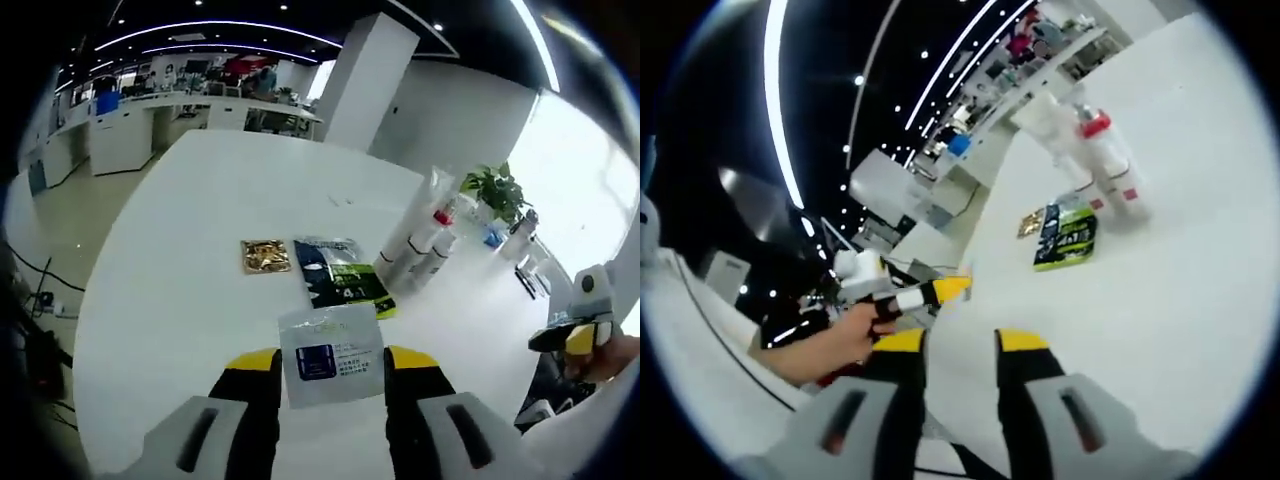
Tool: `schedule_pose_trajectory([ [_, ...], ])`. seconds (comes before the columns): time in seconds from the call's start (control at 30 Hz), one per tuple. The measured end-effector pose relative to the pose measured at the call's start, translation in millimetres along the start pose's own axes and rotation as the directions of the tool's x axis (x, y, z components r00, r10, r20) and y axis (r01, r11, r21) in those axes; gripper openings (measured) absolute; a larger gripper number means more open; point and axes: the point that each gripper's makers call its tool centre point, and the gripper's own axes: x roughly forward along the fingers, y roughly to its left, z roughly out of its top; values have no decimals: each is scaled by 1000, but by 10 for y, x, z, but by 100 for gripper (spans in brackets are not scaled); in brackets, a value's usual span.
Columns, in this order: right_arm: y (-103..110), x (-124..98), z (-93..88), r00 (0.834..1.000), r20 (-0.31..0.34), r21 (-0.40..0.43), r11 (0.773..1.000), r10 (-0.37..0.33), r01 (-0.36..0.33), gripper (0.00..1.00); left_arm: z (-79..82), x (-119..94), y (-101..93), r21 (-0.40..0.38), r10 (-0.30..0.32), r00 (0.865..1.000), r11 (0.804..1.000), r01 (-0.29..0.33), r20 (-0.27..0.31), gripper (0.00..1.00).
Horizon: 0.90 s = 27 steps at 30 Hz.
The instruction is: Arrange the skincare products in the storage area until every visible bottle or jar stands upright without overlapping.
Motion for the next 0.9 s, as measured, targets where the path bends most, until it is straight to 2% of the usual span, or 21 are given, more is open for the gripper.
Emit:
schedule_pose_trajectory([
  [0.13,20,15,11,1000,4,10,1000,7,-7,25,-100,11,-133,33,-26,999,999,27,-20,41],
  [0.47,6,72,-67,1000,-8,54,999,10,-10,25,-159,-33,-569,131,-99,994,986,103,-34,41],
  [0.77,-37,122,-140,1000,-23,110,994,-13,16,25,-344,-113,-1023,282,-181,980,939,196,-79,41],
  [0.9,-94,141,-189,998,-38,131,990,-40,44,25,-388,-166,-1221,357,-215,972,903,236,-98,41],
])
